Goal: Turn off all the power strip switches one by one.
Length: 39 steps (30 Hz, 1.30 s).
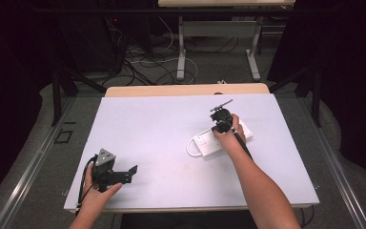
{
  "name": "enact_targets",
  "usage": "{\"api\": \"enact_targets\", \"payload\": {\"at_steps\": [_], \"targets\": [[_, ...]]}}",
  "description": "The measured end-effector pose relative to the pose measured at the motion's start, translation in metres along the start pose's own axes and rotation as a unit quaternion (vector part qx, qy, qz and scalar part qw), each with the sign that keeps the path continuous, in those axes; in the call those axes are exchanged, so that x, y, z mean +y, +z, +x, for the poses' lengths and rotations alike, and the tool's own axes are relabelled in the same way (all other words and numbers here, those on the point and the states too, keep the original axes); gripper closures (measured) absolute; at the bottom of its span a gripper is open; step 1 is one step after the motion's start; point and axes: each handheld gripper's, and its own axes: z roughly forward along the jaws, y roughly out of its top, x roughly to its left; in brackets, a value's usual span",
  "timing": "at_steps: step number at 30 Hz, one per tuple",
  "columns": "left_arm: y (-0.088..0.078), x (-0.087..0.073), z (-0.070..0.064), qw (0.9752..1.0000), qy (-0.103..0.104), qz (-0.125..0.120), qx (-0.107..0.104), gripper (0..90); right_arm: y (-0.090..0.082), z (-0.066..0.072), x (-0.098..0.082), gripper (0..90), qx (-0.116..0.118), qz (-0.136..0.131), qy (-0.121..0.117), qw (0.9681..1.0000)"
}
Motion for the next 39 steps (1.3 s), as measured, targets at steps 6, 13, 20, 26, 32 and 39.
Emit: {"api": "enact_targets", "payload": {"at_steps": [6, 13, 20, 26, 32, 39], "targets": [[-0.0002, -0.0001, 0.0005, 1.0, 0.0, 0.0, -0.001, 1.2, 0.001, -0.0051, -0.0005, 88.7, -0.002, 0.004, 0.007, 1.0], [-0.0001, 0.0, 0.0002, 1.0, 0.0, 0.001, 0.0, 1.2, 0.0019, -0.0052, -0.0007, 87.2, -0.001, 0.004, 0.009, 0.9999], [-0.0001, -0.0001, -0.0001, 1.0, 0.001, 0.001, 0.0, 1.2, 0.002, -0.0057, -0.0008, 87.3, 0.0, 0.004, 0.007, 1.0], [-0.0001, 0.0, -0.0003, 1.0, 0.001, 0.003, 0.0, 1.3, 0.0017, -0.0071, -0.0011, 87.3, -0.003, 0.005, 0.003, 1.0], [0.0, -0.0003, -0.0001, 1.0, 0.001, 0.002, 0.0, 1.3, 0.0034, -0.0056, -0.0035, 90.0, -0.003, 0.001, 0.003, 1.0], [0.0006, -0.0005, -0.0007, 1.0, 0.001, -0.002, 0.002, 1.3, 0.003, -0.0063, -0.0044, 90.0, -0.001, -0.001, 0.003, 1.0]]}}
